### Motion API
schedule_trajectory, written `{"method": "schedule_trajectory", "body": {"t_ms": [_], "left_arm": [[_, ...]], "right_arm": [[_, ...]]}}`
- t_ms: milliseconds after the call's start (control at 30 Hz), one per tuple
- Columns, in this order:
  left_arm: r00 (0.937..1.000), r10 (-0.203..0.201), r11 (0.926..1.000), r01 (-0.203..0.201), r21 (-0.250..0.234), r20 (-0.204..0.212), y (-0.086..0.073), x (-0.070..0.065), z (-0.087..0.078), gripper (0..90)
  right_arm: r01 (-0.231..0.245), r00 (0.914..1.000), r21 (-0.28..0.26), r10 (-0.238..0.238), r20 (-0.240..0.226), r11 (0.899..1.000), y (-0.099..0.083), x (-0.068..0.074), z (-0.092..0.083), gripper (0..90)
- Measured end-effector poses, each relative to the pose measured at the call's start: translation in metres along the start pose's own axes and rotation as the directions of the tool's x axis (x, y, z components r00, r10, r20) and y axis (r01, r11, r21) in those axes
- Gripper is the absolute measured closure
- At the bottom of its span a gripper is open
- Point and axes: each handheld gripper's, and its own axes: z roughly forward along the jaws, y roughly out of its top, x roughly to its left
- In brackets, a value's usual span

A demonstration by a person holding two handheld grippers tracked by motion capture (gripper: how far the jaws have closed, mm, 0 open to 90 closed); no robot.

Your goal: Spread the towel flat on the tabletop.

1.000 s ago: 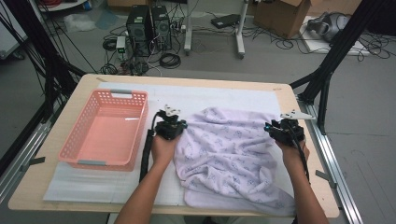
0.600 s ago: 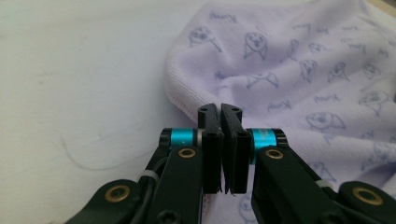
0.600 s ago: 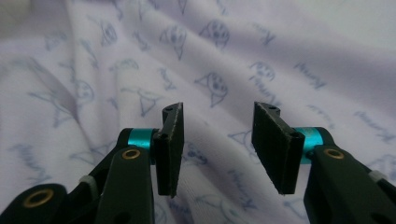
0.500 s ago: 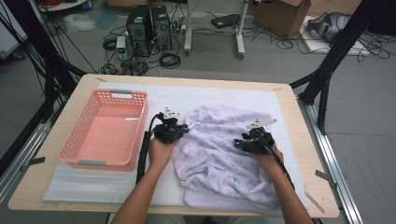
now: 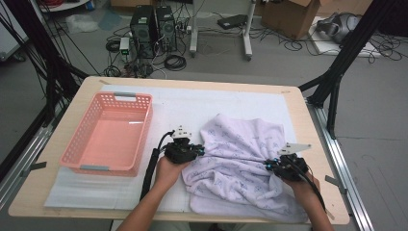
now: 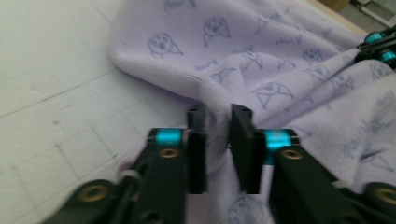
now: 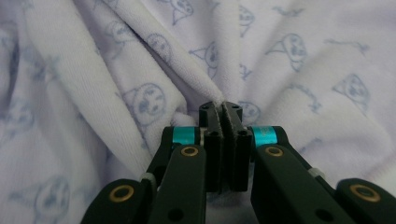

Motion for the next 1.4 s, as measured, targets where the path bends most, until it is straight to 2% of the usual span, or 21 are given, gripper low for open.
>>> {"method": "schedule_trajectory", "body": {"t_ms": [33,100,167,233,300,367,467,533,633,700,767,833,900,933,1000,1033,1133,1200,1233,1300,1400], "left_arm": [[0.9999,-0.01,0.9998,0.01,-0.016,-0.008,0.002,0.0,0.0,63.2],[0.9995,-0.01,0.9989,0.008,-0.046,-0.029,0.006,0.004,-0.001,59.7],[0.9984,-0.007,0.998,0.004,-0.063,-0.056,0.012,0.01,-0.001,57.8],[0.9969,-0.008,0.9973,0.002,-0.073,-0.078,0.018,0.017,0.002,57.7],[0.9956,-0.021,0.9962,0.013,-0.086,-0.092,0.024,0.024,0.007,57.7],[0.9951,-0.043,0.9956,0.036,-0.087,-0.089,0.032,0.031,0.013,58.6],[0.9954,-0.041,0.9951,0.032,-0.094,-0.087,0.044,0.038,0.024,64.6],[0.9948,-0.043,0.9951,0.034,-0.093,-0.092,0.05,0.043,0.034,65.7],[0.993,-0.061,0.997,0.056,-0.053,-0.101,0.059,0.05,0.051,65.6],[0.9937,-0.081,0.9958,0.077,-0.048,-0.077,0.064,0.051,0.061,64.1],[0.9952,-0.079,0.9962,0.076,-0.042,-0.058,0.063,0.048,0.07,62.6],[0.9977,-0.06,0.9982,0.06,-0.005,-0.03,0.061,0.041,0.079,59.0],[0.9991,-0.042,0.9985,0.042,0.034,-0.005,0.058,0.035,0.087,51.0],[0.9998,-0.018,0.9983,0.018,0.055,-0.006,0.057,0.03,0.09,45.8],[0.999,0.043,0.9949,-0.042,0.092,-0.014,0.055,0.022,0.096,44.5],[0.9981,0.059,0.9926,-0.057,0.107,-0.019,0.054,0.019,0.099,44.2],[0.9885,0.137,0.9837,-0.128,0.126,-0.065,0.053,0.008,0.101,42.7],[0.9836,0.171,0.978,-0.162,0.132,-0.058,0.053,0.004,0.101,50.2],[0.9839,0.174,0.977,-0.167,0.132,-0.041,0.053,0.002,0.102,58.7],[0.9795,0.2,0.9717,-0.195,0.133,-0.024,0.052,-0.002,0.102,72.5],[0.9842,0.175,0.9758,-0.17,0.137,-0.026,0.053,-0.002,0.101,81.4]], "right_arm": [[-0.002,0.9999,0.004,0.002,0.015,1.0,-0.004,0.0,-0.005,87.3],[-0.003,0.9986,0.018,0.002,0.053,1.0,-0.009,0.001,-0.013,87.2],[-0.004,0.9976,0.018,0.003,0.07,1.0,-0.013,0.0,-0.017,86.7],[-0.017,0.9984,-0.018,0.018,0.054,1.0,-0.015,0.0,-0.02,82.6],[-0.031,0.9987,-0.082,0.035,0.038,0.996,-0.015,-0.002,-0.024,73.1],[-0.047,0.998,-0.142,0.053,0.036,0.989,-0.014,-0.004,-0.029,69.3],[-0.043,0.9959,-0.192,0.057,0.07,0.98,-0.012,-0.004,-0.034,63.9],[-0.054,0.993,-0.209,0.075,0.092,0.977,-0.012,-0.005,-0.034,61.0],[-0.066,0.992,-0.211,0.087,0.091,0.975,-0.012,-0.005,-0.032,60.2],[-0.06,0.9928,-0.21,0.08,0.089,0.976,-0.012,-0.004,-0.03,60.2],[-0.049,0.9934,-0.204,0.069,0.091,0.978,-0.013,-0.004,-0.029,60.3],[-0.053,0.9929,-0.206,0.073,0.094,0.977,-0.013,-0.005,-0.03,60.3],[-0.061,0.9923,-0.214,0.083,0.092,0.975,-0.013,-0.006,-0.031,60.3],[-0.064,0.9921,-0.217,0.085,0.092,0.974,-0.013,-0.006,-0.032,60.3],[-0.06,0.9922,-0.218,0.082,0.094,0.974,-0.013,-0.006,-0.033,60.3],[-0.055,0.9921,-0.222,0.078,0.098,0.974,-0.013,-0.005,-0.033,60.3],[-0.05,0.9924,-0.221,0.073,0.099,0.974,-0.012,-0.005,-0.033,60.5],[-0.056,0.9922,-0.219,0.079,0.096,0.974,-0.012,-0.004,-0.032,60.9],[-0.054,0.9923,-0.218,0.076,0.097,0.975,-0.012,-0.004,-0.032,61.0],[-0.049,0.9923,-0.218,0.072,0.101,0.975,-0.012,-0.004,-0.032,61.2],[-0.057,0.9916,-0.224,0.081,0.101,0.973,-0.012,-0.004,-0.033,61.4]]}}
